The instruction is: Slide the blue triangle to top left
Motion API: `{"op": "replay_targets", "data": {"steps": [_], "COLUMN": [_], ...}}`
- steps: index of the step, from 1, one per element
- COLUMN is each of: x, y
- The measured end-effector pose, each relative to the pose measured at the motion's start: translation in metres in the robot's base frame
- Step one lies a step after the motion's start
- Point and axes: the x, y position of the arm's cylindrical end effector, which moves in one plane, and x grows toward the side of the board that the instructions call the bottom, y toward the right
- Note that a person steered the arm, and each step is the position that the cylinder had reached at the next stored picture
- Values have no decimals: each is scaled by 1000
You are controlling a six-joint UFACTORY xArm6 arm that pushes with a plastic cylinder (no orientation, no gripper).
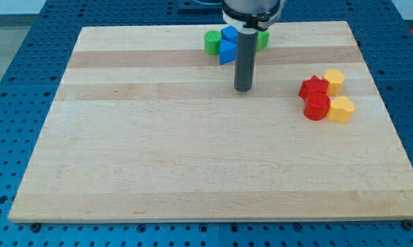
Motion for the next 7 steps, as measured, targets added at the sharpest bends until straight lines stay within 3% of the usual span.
{"op": "replay_targets", "data": {"steps": [4,7], "x": [-31,-86], "y": [3,36]}}
